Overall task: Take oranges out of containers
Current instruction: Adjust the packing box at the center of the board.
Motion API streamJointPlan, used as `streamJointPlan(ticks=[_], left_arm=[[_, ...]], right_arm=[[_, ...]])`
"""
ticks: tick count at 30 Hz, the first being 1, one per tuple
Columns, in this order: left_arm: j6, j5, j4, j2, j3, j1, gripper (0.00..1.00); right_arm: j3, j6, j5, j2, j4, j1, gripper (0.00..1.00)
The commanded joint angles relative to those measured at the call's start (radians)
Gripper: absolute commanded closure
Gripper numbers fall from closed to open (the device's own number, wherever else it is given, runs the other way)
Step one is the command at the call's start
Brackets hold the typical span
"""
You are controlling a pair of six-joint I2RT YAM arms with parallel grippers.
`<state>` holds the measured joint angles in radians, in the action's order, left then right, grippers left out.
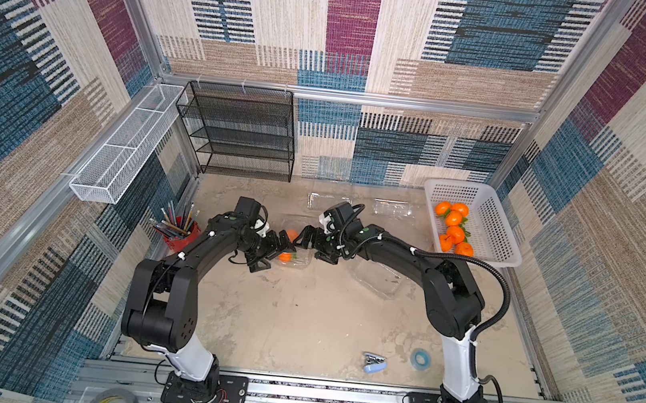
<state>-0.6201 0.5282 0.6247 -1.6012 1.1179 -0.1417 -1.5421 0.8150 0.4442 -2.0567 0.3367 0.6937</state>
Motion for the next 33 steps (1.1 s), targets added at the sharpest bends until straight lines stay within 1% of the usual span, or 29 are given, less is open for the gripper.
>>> streamJointPlan(ticks=[1,6,9,13,15,17,20,22,27,33], left_arm=[[-0.019,0.018,-0.018,0.032,-0.014,0.003,0.01],[-0.040,0.025,-0.044,0.041,-0.038,0.002,0.01],[-0.012,0.021,-0.009,0.048,-0.017,0.004,0.01],[0.082,-0.066,0.114,0.055,0.059,0.021,0.01],[0.108,-0.126,0.173,0.060,0.092,0.036,0.01],[0.119,-0.172,0.197,0.058,0.108,0.050,0.01],[0.138,-0.155,0.196,0.012,0.138,0.074,0.01],[0.127,-0.133,0.201,-0.028,0.165,0.082,0.01],[0.073,-0.071,0.176,-0.095,0.196,0.083,0.01],[0.054,-0.044,0.128,-0.154,0.204,0.088,0.01]], right_arm=[[0.071,-0.003,0.009,0.075,-0.044,0.003,0.01],[0.157,-0.040,-0.014,0.173,-0.057,0.001,0.02],[0.221,-0.019,0.000,0.209,-0.118,0.001,0.02],[0.255,0.024,0.041,0.198,-0.196,0.001,0.02],[0.236,0.019,0.053,0.182,-0.204,-0.001,0.02],[0.200,0.010,0.064,0.159,-0.193,-0.009,0.02],[0.155,0.003,0.081,0.121,-0.198,-0.023,0.02],[0.146,0.019,0.097,0.106,-0.216,-0.035,0.02],[0.171,0.089,0.120,0.102,-0.300,-0.060,0.02],[0.177,0.105,0.140,0.101,-0.332,-0.065,0.02]])
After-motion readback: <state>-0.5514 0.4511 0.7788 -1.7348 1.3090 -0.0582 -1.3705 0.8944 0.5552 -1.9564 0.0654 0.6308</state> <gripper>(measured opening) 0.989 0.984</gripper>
